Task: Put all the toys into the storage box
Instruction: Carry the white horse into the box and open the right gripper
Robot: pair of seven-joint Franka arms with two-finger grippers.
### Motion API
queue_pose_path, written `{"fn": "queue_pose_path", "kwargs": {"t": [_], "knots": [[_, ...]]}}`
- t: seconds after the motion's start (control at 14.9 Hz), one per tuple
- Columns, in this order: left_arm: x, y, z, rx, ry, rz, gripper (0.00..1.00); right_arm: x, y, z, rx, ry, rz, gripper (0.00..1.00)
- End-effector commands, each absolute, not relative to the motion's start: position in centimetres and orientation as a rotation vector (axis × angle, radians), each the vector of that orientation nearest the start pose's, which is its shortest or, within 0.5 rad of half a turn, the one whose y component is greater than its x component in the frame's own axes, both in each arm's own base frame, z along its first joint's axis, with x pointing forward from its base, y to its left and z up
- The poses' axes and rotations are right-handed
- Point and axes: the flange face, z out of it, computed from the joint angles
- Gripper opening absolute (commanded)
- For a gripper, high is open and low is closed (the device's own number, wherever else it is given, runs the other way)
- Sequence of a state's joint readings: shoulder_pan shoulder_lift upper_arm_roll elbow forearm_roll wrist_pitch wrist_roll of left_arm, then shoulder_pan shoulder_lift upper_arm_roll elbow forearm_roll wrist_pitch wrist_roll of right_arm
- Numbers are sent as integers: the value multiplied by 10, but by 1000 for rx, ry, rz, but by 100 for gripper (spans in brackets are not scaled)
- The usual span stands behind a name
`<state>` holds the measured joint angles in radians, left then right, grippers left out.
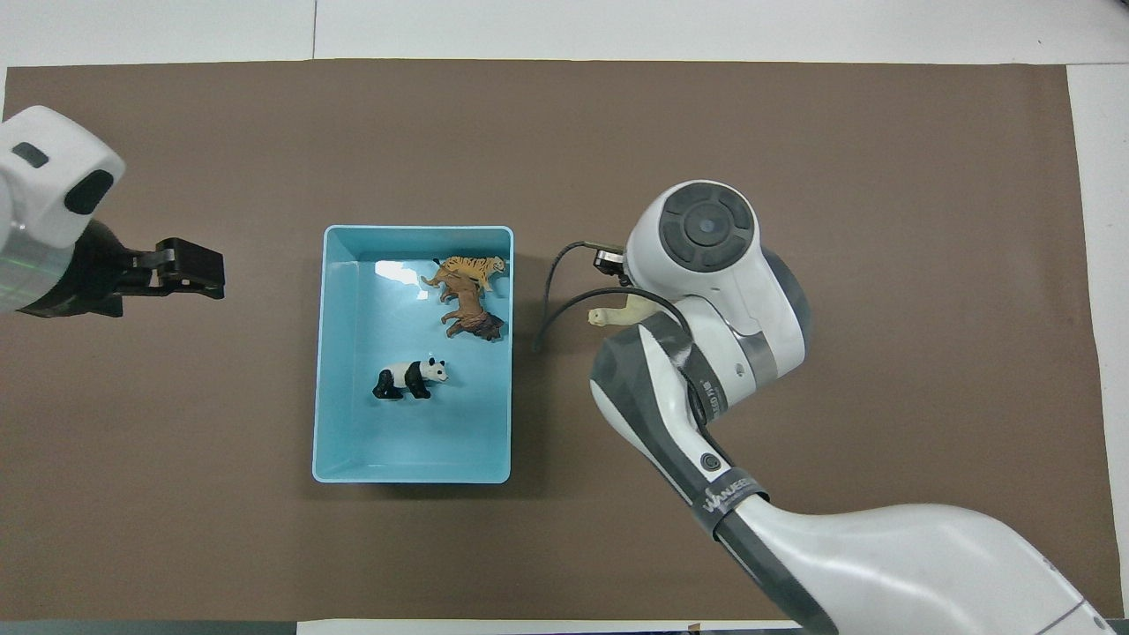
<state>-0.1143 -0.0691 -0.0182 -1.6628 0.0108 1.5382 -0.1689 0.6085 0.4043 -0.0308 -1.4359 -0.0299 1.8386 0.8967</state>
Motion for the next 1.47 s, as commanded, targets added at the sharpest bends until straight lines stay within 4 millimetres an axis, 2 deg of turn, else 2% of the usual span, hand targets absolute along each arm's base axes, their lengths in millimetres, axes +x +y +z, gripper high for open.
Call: {"fn": "queue_pose_path", "kwargs": {"t": [0.0,0.13,0.2,0.34,0.47,0.54,0.67,0.74,0.87,0.94,1.01,1.07,1.14,1.21,1.34,1.41], "knots": [[531,-22,614,-3112,-11,161,100,576,456,490,-3121,515,-59,0],[542,-13,633,-3114,18,174,100,548,499,488,-3085,485,-77,0],[547,-14,635,-3125,22,153,100,534,518,488,-3068,472,-95,0],[560,-18,625,-3139,29,91,100,522,548,451,-3071,461,-88,0],[557,-20,617,-3138,34,125,100,519,565,435,-3044,428,-124,0],[553,-20,619,-3137,36,132,100,512,576,416,-3058,407,-112,0],[546,-22,620,-3135,41,137,100,506,582,413,-3044,423,-76,0],[545,-23,620,-3134,43,142,100,506,583,413,-3017,466,-41,99],[536,-27,628,-3130,57,158,100,501,581,412,-3031,540,6,100],[534,-27,628,-3131,57,161,100,500,576,419,-3047,553,20,100],[534,-28,628,-3131,62,151,100,504,565,436,-3045,573,28,100],[534,-30,628,-3130,90,151,100,511,546,468,-3030,603,11,100],[535,-34,627,-3130,84,142,100,520,524,504,-2993,628,-21,100],[534,-35,627,-3129,88,144,100,532,501,531,-2967,647,-66,100],[535,-35,627,-3128,91,144,100,549,440,575,-2988,616,-105,100],[535,-38,627,-3127,98,144,100,561,407,590,-3019,560,-125,100]]}}
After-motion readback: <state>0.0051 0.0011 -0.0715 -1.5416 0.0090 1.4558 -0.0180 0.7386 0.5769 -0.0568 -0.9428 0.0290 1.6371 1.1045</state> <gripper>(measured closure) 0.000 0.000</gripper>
